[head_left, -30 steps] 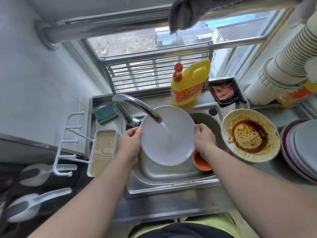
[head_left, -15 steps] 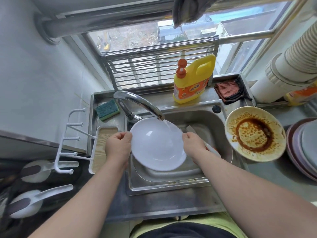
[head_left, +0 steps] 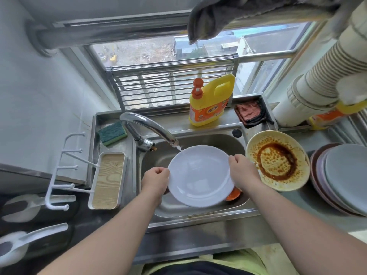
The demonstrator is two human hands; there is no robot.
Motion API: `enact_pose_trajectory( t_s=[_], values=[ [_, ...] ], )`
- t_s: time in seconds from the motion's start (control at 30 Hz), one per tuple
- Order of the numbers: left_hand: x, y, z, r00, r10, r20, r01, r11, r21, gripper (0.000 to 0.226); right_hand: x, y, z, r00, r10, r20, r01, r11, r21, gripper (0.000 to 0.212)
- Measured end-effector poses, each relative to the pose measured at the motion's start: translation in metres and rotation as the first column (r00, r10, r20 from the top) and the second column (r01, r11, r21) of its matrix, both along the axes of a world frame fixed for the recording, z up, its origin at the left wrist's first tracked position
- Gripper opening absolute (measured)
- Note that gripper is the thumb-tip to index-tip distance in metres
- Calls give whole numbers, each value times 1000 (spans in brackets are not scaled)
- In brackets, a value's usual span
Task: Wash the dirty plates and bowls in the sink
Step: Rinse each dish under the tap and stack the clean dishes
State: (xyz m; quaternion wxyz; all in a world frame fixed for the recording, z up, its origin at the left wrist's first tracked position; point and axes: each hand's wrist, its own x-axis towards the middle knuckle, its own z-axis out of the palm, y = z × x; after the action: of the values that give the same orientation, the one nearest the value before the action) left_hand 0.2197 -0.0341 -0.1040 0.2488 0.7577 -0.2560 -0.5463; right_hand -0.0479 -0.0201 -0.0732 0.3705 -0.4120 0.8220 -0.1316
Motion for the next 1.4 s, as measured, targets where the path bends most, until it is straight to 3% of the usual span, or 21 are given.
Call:
enact_pose_trajectory(
  t_s=[0.17,0.33,0.43,0.57,0.7,0.77,0.9,1.03,1.07,1.1,1.17,1.23,1.33,1.4],
  values=[
    [-27,-1,-4,992,-119,52,118,993,21,21,-17,7,25,997,32,-71,-42,989,-145,39],
    [-49,-14,-7,992,-121,-33,122,992,19,22,-28,14,34,973,120,-199,-175,942,-287,27],
    [-57,-28,-10,984,40,-173,-22,994,106,35,-30,18,33,961,140,-239,-225,896,-383,15],
    [-57,-42,-5,827,361,-430,-269,927,261,35,-25,33,27,939,175,-297,-303,830,-468,18],
    [-43,-51,2,661,505,-555,-362,862,354,13,-23,49,6,883,254,-394,-440,738,-512,22],
    [-39,-55,4,606,540,-584,-361,841,403,19,-23,56,-8,866,309,-394,-480,735,-479,33],
    [-36,-55,9,607,440,-662,-213,892,398,35,-26,65,-32,910,288,-298,-395,821,-413,13],
    [-31,-58,8,615,459,-641,-265,886,380,38,-14,61,-28,998,6,66,14,956,-294,16],
    [-32,-58,8,619,468,-630,-295,883,366,38,-11,56,-28,972,-123,200,165,964,-209,17],
    [-34,-58,9,615,476,-629,-319,879,354,37,-5,51,-29,878,-290,380,346,934,-87,18],
    [-41,-56,16,613,481,-627,-353,877,326,35,3,40,-28,571,-539,619,569,803,175,15],
    [-46,-56,23,617,467,-633,-375,882,285,34,11,29,-26,389,-637,665,629,712,313,11],
    [-48,-58,31,618,459,-638,-401,883,246,34,21,16,-21,234,-735,636,655,603,455,16],
    [-44,-59,35,599,480,-641,-429,868,249,35,29,6,-19,179,-764,620,641,569,515,19]
  ],
)
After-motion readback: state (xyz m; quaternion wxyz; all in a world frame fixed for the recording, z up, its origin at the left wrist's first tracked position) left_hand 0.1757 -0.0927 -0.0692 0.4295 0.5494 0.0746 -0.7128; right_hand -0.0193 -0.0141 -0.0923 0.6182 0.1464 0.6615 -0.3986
